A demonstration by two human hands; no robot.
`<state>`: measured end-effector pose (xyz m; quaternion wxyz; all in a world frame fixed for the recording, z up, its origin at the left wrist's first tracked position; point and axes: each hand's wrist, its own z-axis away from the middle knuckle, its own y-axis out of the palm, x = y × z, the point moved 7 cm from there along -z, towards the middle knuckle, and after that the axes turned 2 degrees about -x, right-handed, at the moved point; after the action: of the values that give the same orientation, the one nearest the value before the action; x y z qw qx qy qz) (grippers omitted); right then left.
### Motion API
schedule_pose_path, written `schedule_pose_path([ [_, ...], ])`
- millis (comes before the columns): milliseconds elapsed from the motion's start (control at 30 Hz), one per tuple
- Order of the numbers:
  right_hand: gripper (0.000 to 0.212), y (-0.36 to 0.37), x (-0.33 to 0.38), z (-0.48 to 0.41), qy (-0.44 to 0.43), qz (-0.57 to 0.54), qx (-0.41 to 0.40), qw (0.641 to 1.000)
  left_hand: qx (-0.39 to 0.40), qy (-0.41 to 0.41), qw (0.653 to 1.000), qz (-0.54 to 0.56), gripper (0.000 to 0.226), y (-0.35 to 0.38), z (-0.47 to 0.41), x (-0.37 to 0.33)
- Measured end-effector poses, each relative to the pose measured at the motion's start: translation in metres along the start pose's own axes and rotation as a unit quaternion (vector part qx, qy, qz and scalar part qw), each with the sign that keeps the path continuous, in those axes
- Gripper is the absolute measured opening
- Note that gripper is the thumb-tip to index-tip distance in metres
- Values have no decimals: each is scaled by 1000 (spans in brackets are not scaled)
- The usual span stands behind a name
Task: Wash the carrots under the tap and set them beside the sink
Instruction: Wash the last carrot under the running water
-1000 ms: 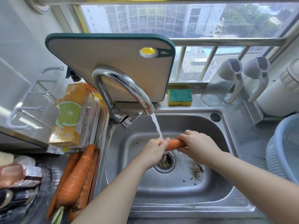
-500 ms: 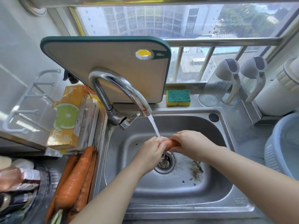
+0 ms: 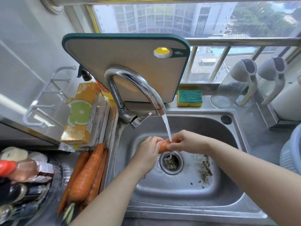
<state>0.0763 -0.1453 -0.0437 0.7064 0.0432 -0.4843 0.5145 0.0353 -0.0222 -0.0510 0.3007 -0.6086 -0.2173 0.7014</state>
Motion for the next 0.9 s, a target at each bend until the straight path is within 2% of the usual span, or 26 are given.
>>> schedule_pose_path([
  [100, 15, -4, 2, -2, -6, -27, -60, 998, -4, 12, 1000, -2, 30, 0, 0, -8],
  [233, 17, -7, -5, 3, 9, -38, -4, 999, -12, 20, 1000, -8, 30, -2, -3, -10],
  [300, 13, -11, -1, 4, -1, -27, -31, 999, -18, 17, 1000, -3, 29, -2, -5, -11],
  [367, 36, -16, 7, 4, -23, -29, -89, 995, -19, 20, 1000, -6, 29, -2, -7, -14],
  [400, 39, -18, 10, 7, -33, -32, -98, 994, -18, 24, 999, -12, 29, -3, -8, -15],
  [500, 18, -15, 7, 9, -38, -26, -30, 998, -22, 16, 999, -20, 31, -6, -10, -13],
  [567, 20, -17, 4, 6, -32, 19, -45, 998, -23, 0, 1000, -12, 31, -5, -11, -12],
  [633, 40, -17, 5, 5, -34, 112, -115, 986, -16, -24, 1000, 12, 31, -3, -10, -11],
  [700, 48, -11, 9, 7, -45, 195, -148, 969, -11, -37, 999, 38, 33, -5, -9, -11],
  [800, 53, -6, 8, 7, -42, 219, -119, 968, 21, -54, 997, 55, 37, -7, -6, -10],
  [900, 56, -6, 4, 2, -31, 213, -84, 973, 86, -97, 979, 158, 35, 3, 0, -6],
])
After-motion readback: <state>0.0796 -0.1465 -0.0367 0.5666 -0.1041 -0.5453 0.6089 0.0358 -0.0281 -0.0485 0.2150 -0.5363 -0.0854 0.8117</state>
